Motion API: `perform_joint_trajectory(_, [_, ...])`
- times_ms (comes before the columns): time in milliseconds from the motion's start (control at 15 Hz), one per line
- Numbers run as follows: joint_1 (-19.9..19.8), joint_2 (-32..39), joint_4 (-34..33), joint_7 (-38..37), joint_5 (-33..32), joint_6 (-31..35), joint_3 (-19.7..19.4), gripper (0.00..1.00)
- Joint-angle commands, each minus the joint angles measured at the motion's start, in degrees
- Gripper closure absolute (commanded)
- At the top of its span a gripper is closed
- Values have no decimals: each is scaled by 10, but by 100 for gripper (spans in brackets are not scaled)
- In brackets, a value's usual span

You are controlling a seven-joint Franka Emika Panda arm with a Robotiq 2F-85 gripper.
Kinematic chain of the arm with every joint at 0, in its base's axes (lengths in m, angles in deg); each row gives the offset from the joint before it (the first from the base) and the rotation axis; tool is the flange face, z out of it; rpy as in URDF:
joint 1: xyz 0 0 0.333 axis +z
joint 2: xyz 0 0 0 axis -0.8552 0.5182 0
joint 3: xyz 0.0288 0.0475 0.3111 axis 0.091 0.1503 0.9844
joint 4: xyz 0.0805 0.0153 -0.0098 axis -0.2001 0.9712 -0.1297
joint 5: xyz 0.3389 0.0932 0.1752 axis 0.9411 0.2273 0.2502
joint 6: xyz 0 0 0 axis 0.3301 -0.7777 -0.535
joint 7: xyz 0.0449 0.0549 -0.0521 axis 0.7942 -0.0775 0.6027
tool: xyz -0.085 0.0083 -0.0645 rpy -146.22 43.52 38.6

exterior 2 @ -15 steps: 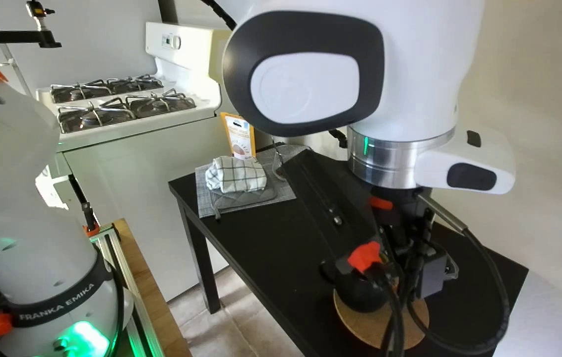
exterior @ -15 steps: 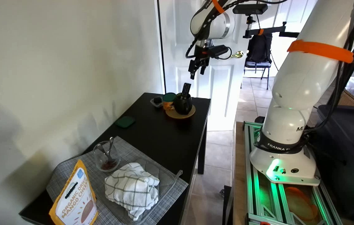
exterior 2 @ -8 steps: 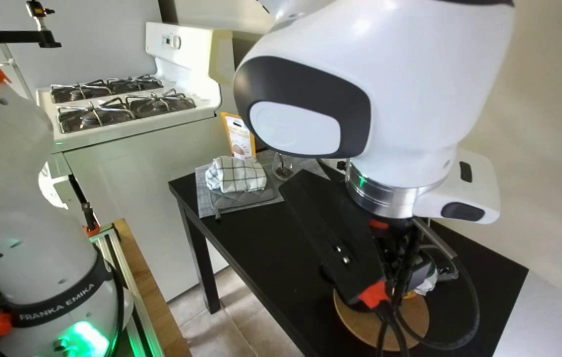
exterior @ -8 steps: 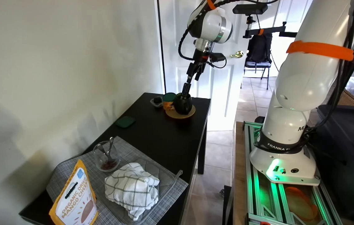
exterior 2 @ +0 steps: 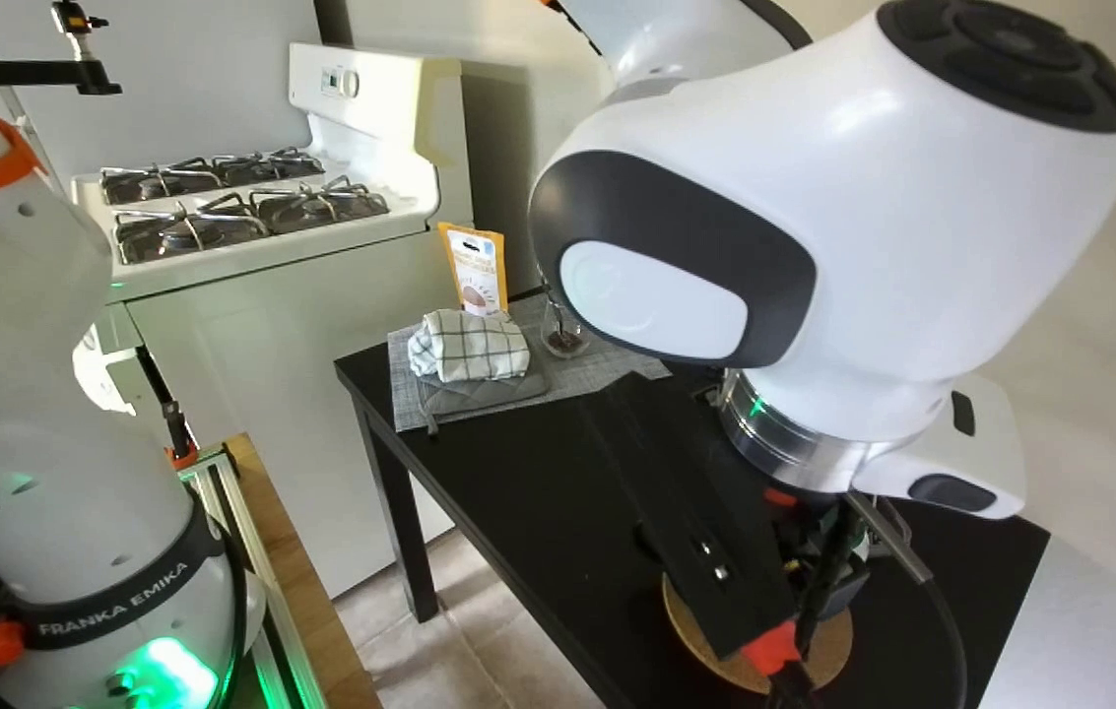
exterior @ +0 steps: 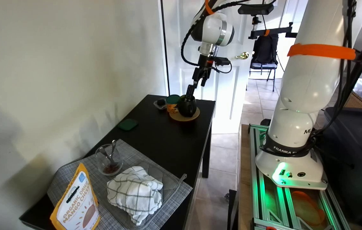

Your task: Pick up the black remote from the black mug and place it on the table

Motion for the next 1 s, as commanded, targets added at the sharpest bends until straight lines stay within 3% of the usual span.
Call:
perform_joint_trajectory(0, [-25,38,-28,8,37,-14,19,0])
perform_joint_trajectory(467, [-54,80,-64,4,84,-16,52,2])
perform_joint_trajectory(933, [-71,108,-94,-3,95,-15,82,61])
